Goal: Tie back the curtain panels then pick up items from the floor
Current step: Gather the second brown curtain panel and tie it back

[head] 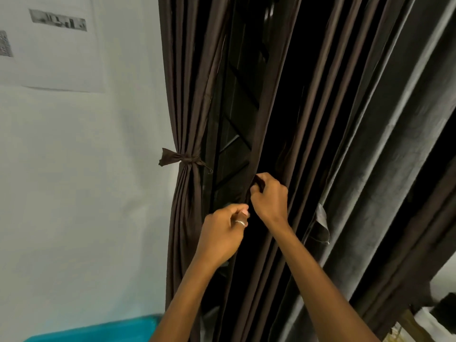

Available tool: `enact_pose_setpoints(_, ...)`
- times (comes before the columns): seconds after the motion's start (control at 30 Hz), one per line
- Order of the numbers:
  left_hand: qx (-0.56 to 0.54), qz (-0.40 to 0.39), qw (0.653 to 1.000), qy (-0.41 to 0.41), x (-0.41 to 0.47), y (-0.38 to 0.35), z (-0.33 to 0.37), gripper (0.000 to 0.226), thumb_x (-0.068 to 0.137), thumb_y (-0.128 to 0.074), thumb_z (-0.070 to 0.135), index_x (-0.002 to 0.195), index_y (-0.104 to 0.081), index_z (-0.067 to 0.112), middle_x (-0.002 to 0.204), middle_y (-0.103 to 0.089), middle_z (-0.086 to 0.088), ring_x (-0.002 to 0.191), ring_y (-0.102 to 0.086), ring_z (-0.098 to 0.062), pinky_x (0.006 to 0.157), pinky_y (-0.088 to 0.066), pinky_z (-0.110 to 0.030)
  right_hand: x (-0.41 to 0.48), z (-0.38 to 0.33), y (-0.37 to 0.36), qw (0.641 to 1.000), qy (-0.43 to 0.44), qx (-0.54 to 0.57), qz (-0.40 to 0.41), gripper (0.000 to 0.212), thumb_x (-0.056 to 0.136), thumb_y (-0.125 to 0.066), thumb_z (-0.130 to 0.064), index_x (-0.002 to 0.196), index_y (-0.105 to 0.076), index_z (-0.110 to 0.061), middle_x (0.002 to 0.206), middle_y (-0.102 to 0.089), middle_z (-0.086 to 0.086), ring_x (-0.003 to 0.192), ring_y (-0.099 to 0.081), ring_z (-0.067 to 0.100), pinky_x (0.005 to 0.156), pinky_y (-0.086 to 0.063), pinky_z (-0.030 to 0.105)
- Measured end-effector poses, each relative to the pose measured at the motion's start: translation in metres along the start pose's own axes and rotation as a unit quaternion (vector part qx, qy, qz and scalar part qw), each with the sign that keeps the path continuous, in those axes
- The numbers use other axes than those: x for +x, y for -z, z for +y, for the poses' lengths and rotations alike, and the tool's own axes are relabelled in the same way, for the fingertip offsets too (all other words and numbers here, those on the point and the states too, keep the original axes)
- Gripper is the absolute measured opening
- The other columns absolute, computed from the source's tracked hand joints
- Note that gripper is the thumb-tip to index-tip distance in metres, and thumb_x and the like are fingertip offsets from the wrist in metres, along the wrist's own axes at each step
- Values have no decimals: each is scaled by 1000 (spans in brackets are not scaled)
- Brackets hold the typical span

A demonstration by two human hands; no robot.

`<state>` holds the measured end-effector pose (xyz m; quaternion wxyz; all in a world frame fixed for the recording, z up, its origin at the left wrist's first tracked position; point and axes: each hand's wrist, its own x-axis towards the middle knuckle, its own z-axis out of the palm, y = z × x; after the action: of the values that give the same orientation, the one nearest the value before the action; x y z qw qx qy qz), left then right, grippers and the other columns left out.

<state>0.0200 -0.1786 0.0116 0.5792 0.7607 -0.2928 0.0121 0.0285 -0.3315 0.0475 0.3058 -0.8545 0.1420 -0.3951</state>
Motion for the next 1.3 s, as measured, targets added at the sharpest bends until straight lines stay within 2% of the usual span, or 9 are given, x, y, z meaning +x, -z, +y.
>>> enact_pose_setpoints(0.17, 3, 44, 999, -9, 16, -15, 22, 36, 107, -43, 40, 133, -64, 28, 116, -73, 8, 106, -67, -4, 94, -56, -25, -26, -3, 8, 998, 44, 31, 14, 17, 97, -64, -8, 106, -75, -16, 82, -68, -15, 68, -61, -10, 63, -47, 2)
enact_pose_setpoints(0.37, 86, 88, 992, 2, 28, -36, 43, 37, 106, -41, 44, 112, -71, 23, 91, -73, -2, 86, -70, -18, 78, -58, -35, -43, -1, 17, 994, 99, 50, 16, 16, 97, -64, -8, 89, -70, -22, 66, -60, -21, 69, -65, -6, 52, -45, 7)
enact_pose_setpoints(0.57, 110, 179, 976, 62, 41, -44, 59, 47, 94, -60, 54, 59, -53, 23, 53, -58, 7, 55, -61, -11, 53, -44, -27, -48, 8, 32, 982, 169, 77, -29, 26, 93, -65, -6, 79, -61, -27, 57, -47, -27, 57, -60, -5, 51, -40, 8)
enact_pose_setpoints(0.67, 117, 233, 963, 69, 47, -44, 62, 49, 93, -66, 40, 51, -46, 23, 48, -52, 7, 50, -57, -16, 52, -40, -27, -48, 13, 44, 975, 178, 89, -100, 17, 98, -55, -20, 95, -68, -31, 68, -62, -22, 64, -63, 0, 71, -47, 11)
enact_pose_setpoints(0.73, 134, 243, 958, 71, 48, -45, 62, 52, 94, -66, 36, 49, -42, 23, 44, -46, 7, 45, -50, -13, 48, -33, -27, -48, 22, 54, 986, 131, 87, -55, 24, 97, -51, -30, 111, -70, -29, 88, -71, -17, 79, -66, 1, 77, -56, 24)
enact_pose_setpoints(0.87, 142, 252, 956, 35, 42, -47, 61, 55, 96, -66, 33, 49, -37, 26, 37, -37, 9, 39, -47, -7, 41, -24, -17, -34, 41, 72, 986, 6, 80, 149, 27, 94, -66, -36, 117, -59, -23, 111, -57, -13, 95, -61, 6, 75, -51, 20)
enact_pose_setpoints(1.0, 144, 253, 957, -3, 39, -47, 55, 45, 96, -66, 32, 54, -51, 29, 39, -43, 12, 45, -53, -1, 49, -38, -9, -16, 50, 72, 995, -8, 51, 90, 52, 88, -74, -47, 126, -50, -23, 117, -51, -13, 93, -56, 4, 71, -44, 15)
enact_pose_setpoints(1.13, 152, 277, 949, -11, 33, -40, 52, 19, 95, -69, 32, 99, -80, 17, 69, -70, 11, 67, -66, -1, 61, -40, -4, 8, 57, 75, 999, 22, 37, 11, 20, 93, -72, -32, 100, -62, -16, 86, -66, -5, 71, -62, 10, 67, -59, 38)
enact_pose_setpoints(1.3, 131, 377, 917, 7, 27, -20, 47, 28, 90, -75, 28, 114, -77, 14, 98, -79, -2, 92, -74, -15, 84, -48, -18, 10, 80, 97, 991, -48, -1, 125, 20, 92, -71, -20, 78, -61, -12, 74, -63, 1, 68, -62, 19, 70, -57, 45)
